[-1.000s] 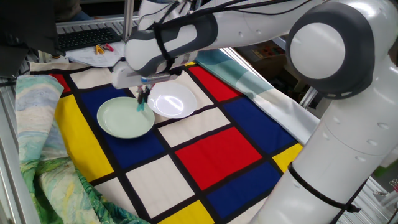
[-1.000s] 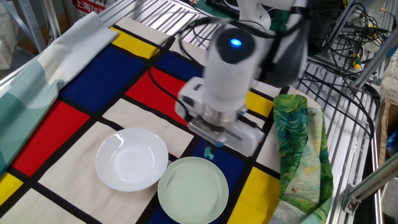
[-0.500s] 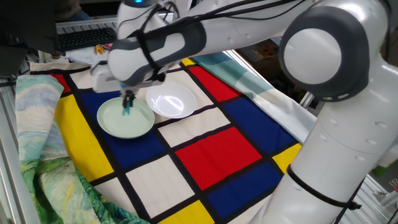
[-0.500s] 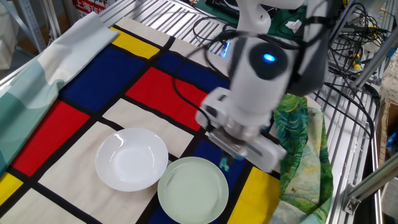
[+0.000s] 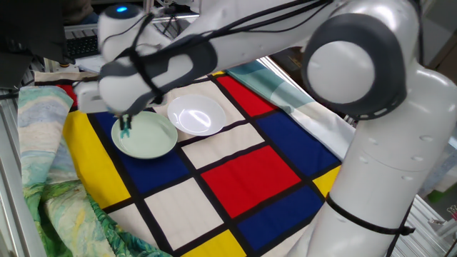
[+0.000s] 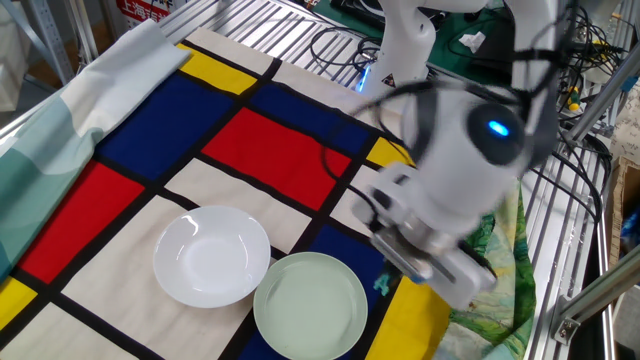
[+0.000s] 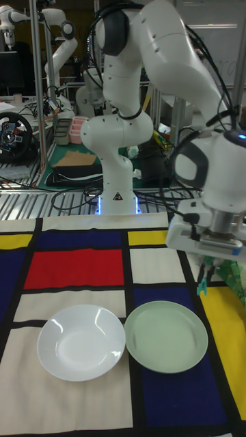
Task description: Use a clamp
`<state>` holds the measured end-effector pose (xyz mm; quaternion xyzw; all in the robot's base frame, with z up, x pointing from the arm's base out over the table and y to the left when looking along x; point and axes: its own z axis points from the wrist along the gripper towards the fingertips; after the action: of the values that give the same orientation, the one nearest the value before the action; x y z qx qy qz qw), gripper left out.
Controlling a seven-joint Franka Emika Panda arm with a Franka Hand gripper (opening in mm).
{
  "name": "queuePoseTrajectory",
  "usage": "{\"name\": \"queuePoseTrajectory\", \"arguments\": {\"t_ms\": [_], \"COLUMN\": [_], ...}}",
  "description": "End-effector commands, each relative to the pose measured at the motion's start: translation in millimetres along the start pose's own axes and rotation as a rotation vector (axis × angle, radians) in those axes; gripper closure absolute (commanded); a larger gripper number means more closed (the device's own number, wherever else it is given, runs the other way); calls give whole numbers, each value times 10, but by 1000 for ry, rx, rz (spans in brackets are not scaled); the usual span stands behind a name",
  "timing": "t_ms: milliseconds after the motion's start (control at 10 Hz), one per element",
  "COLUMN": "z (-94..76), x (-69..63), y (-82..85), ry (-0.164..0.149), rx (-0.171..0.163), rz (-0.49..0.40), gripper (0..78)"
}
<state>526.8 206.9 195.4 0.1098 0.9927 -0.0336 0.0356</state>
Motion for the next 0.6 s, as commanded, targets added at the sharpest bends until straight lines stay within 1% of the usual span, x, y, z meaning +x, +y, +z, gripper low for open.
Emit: {"name": "queuePoseTrajectory", "arguments": {"t_ms": [100, 200, 300, 400, 600], "z": [83, 86, 87, 82, 78], "x": [-17, -17, -17, -16, -14], "y": [147, 147, 148, 150, 150], "ry": [-67, -79, -80, -69, -73], "rx": [110, 121, 128, 113, 114], "rz": [73, 83, 100, 103, 90], "gripper": [764, 764, 764, 764, 764]}}
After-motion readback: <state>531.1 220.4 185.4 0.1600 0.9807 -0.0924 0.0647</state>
